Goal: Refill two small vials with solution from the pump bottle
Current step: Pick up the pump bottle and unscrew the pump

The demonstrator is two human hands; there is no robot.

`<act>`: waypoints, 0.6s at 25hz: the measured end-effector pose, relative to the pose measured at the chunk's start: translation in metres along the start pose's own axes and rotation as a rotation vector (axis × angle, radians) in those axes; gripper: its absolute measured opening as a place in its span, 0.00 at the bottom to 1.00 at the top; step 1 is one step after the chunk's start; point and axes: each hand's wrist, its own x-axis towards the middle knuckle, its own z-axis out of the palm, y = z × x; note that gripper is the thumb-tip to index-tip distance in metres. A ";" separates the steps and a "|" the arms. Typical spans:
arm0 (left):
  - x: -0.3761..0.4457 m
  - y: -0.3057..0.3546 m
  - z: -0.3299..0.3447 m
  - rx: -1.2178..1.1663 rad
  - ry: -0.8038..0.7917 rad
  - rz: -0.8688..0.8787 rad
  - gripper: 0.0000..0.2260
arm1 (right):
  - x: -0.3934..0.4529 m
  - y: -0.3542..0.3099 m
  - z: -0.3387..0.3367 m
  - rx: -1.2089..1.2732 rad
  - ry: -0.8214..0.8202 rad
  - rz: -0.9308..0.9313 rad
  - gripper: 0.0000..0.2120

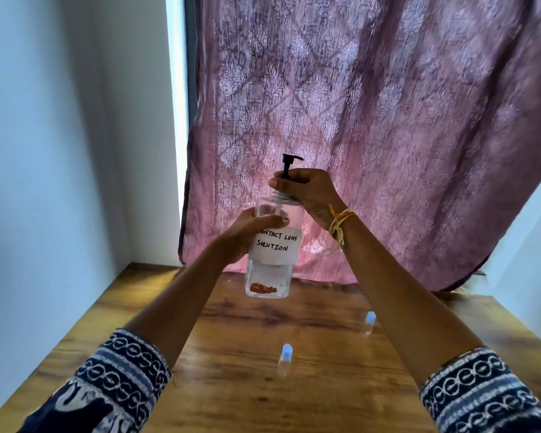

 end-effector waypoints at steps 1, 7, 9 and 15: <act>0.002 0.003 -0.001 -0.007 0.007 0.005 0.13 | 0.001 -0.004 -0.001 0.030 -0.012 -0.001 0.09; 0.004 0.008 -0.002 -0.015 -0.004 0.049 0.12 | 0.006 -0.013 -0.010 0.108 -0.129 0.009 0.13; 0.003 0.006 0.001 -0.023 0.001 0.047 0.13 | 0.003 -0.013 -0.006 0.020 -0.097 -0.009 0.08; -0.001 -0.003 0.005 0.007 -0.020 0.064 0.13 | -0.004 -0.007 -0.015 0.148 -0.106 0.072 0.12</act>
